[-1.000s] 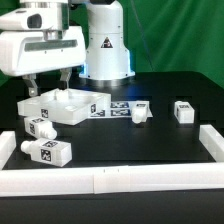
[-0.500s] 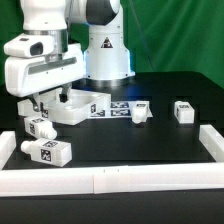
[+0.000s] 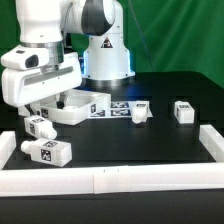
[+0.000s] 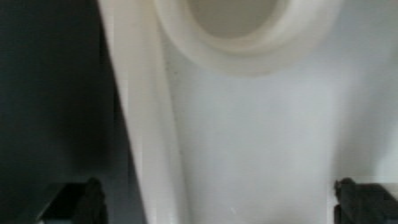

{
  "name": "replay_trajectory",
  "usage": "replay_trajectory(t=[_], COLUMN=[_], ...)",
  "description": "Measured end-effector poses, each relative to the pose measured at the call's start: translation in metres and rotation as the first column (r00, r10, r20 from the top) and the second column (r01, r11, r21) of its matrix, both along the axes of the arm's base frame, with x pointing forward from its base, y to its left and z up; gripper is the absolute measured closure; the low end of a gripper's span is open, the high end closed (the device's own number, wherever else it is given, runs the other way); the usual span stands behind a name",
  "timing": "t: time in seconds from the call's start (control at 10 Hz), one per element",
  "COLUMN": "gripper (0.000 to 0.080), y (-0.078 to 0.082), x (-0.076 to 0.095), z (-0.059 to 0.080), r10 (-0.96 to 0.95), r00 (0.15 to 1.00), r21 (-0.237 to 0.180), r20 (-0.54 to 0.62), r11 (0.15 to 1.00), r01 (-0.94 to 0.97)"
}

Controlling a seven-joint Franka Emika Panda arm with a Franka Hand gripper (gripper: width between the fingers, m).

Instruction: Assemble one leg

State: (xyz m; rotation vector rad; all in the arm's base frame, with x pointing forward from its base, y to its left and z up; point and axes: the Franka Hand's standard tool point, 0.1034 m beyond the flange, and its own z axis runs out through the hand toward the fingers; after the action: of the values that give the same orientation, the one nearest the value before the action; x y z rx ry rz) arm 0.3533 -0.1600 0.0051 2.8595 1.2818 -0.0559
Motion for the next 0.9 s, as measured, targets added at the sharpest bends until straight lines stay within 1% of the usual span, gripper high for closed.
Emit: replay_trajectory(t=[0.1, 0.2, 0.3, 0.5, 0.6, 0.7, 0.8, 0.9], gripper=[0.015, 0.0295, 0.0295, 0.0584, 0.0584, 0.0716, 0.0755, 0.0755], y=[0.0002, 0.0001, 0.0001, 0.0, 0.0, -0.0001, -0.0001, -0.0001], x=[0.0, -0.0001, -0.0002, -0.0001, -0.0001, -0.0002, -0.0002, -0.0002], z=[-0.0001, -0.0001, -0.0001, -0.0001, -0.0001, -0.0001, -0.0001, -0.0001], r10=[0.001, 0.0, 0.0, 0.0, 0.0, -0.001, 0.0, -0.001], r00=[1.0, 1.0, 1.0, 1.0, 1.0, 1.0, 1.0, 1.0], r21=[0.0, 0.0, 0.0, 0.0, 0.0, 0.0, 0.0, 0.0], r20=[-0.001, -0.001, -0.001, -0.001, -0.001, -0.001, -0.001, -0.001], r11=[1.0, 1.0, 1.0, 1.0, 1.0, 1.0, 1.0, 1.0], r01=[-0.001, 0.0, 0.0, 0.0, 0.0, 0.001, 0.0, 0.001])
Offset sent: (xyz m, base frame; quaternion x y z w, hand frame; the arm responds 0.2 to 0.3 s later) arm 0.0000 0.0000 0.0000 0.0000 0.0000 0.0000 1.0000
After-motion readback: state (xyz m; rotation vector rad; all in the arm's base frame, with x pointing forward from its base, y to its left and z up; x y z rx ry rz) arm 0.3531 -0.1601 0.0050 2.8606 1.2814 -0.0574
